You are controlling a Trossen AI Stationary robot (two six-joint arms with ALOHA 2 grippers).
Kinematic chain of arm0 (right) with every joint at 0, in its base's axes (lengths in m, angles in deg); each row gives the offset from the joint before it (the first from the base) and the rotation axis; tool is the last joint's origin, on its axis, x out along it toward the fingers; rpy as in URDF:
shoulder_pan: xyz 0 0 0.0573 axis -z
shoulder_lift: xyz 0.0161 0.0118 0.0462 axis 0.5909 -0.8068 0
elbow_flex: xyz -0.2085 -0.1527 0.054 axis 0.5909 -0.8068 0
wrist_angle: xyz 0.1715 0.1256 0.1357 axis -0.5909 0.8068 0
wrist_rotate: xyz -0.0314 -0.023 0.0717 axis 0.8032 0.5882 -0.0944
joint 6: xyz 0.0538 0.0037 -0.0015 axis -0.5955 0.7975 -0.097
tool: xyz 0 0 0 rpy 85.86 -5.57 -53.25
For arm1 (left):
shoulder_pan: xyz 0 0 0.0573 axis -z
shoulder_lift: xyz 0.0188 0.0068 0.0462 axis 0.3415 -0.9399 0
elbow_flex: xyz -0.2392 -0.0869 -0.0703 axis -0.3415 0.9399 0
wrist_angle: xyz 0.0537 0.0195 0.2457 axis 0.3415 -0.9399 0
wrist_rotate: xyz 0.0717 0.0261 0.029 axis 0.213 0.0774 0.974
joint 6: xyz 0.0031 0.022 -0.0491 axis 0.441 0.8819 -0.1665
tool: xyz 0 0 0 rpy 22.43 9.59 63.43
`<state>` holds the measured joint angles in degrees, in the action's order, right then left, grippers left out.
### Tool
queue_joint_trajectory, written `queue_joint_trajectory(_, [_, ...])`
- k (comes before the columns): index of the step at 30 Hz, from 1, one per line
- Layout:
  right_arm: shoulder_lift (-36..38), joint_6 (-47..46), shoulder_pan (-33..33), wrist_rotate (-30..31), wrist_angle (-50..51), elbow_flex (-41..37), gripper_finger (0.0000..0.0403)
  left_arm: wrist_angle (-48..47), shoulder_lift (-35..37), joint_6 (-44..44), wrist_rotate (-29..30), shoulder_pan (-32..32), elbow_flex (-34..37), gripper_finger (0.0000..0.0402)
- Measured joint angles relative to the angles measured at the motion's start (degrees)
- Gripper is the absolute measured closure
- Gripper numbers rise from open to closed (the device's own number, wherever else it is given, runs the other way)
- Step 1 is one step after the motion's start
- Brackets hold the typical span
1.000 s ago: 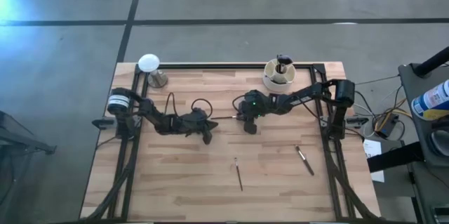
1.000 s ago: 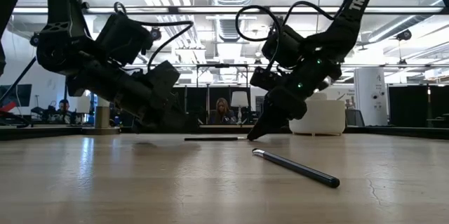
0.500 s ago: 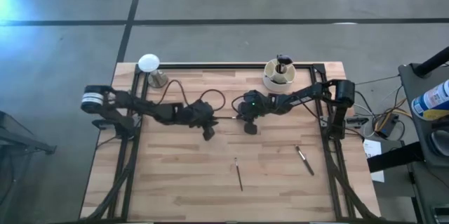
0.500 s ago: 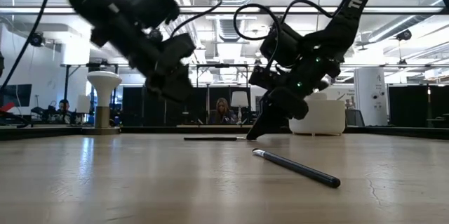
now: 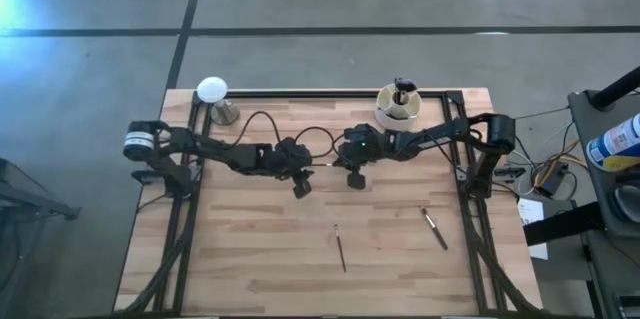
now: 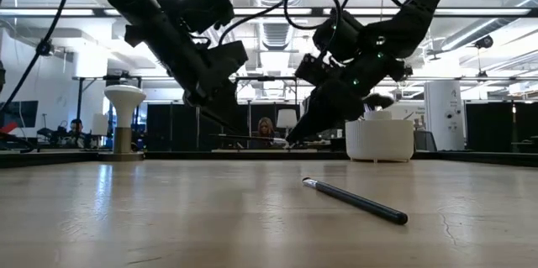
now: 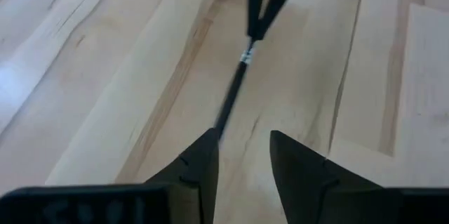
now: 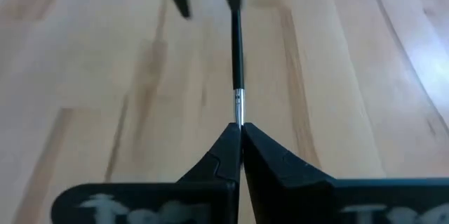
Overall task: Put items in baskets/containers
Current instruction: Put the black eyeshadow brush into the white pen organizer
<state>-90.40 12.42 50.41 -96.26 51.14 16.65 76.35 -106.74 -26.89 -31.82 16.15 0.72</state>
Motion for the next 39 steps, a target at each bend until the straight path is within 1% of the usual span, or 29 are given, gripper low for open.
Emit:
queue_joint_trajectory(2, [0.7, 0.4, -0.4, -0.1, 0.5, 0.0, 0.0394, -0.3, 0.0, 0.0, 0.3, 0.0, 0.0, 0.0280])
queue_joint_trajectory(5, [1.6, 0.9, -0.7, -0.2, 1.2, 0.0, 0.0394, -1.8, 0.0, 0.5, 2.1, -0.1, -0.1, 0.0280])
queue_joint_trajectory(8, [2.2, 1.1, -1.1, -0.2, 1.3, 0.0, 0.0395, -2.6, 0.0, 1.3, 2.2, -0.1, -0.4, 0.0280])
queue_joint_trajectory(14, [2.8, 1.4, -1.3, -0.2, 1.9, 0.0, 0.0395, -6.3, 0.0, 1.6, -0.9, -0.2, -0.7, 0.0284])
queue_joint_trajectory(18, [2.8, 1.8, -1.3, -0.2, 2.3, 0.0, 0.0395, -7.7, 0.0, 1.3, -1.0, -0.2, -0.7, 0.0316])
queue_joint_trajectory(22, [2.8, 2.0, -1.3, -0.2, 2.4, 0.0, 0.0395, -7.7, 0.0, 1.4, -1.2, -0.2, -0.7, 0.0369])
queue_joint_trajectory(24, [2.8, 2.1, -1.3, 0.0, 2.2, 0.0, 0.0395, -7.5, 0.0, 1.5, -2.6, -0.2, -0.7, 0.0390])
queue_joint_trajectory(27, [2.8, 1.9, -1.3, -0.1, 2.4, 0.0, 0.0395, -7.7, 0.0, 1.1, -5.1, -0.3, -0.7, 0.0395])
queue_joint_trajectory(30, [2.9, 0.0, -1.3, -0.1, 2.6, 0.2, 0.0394, -7.2, 0.1, -0.9, -5.1, -0.3, -0.4, 0.0397])
queue_joint_trajectory(32, [4.1, -0.5, -1.1, 1.0, 4.1, 0.3, 0.0389, -3.8, 0.1, -2.0, -5.1, -0.5, 0.8, 0.0397])
queue_joint_trajectory(36, [9.4, -0.6, -1.1, 8.9, 9.3, 0.1, 0.0367, 5.9, 0.2, -5.9, -4.8, -0.5, 5.1, 0.0398])
queue_joint_trajectory(39, [14.8, -0.8, -1.0, 12.8, 12.8, -1.1, 0.0344, 14.1, 0.2, -7.9, -4.8, -0.9, 8.5, 0.0399])
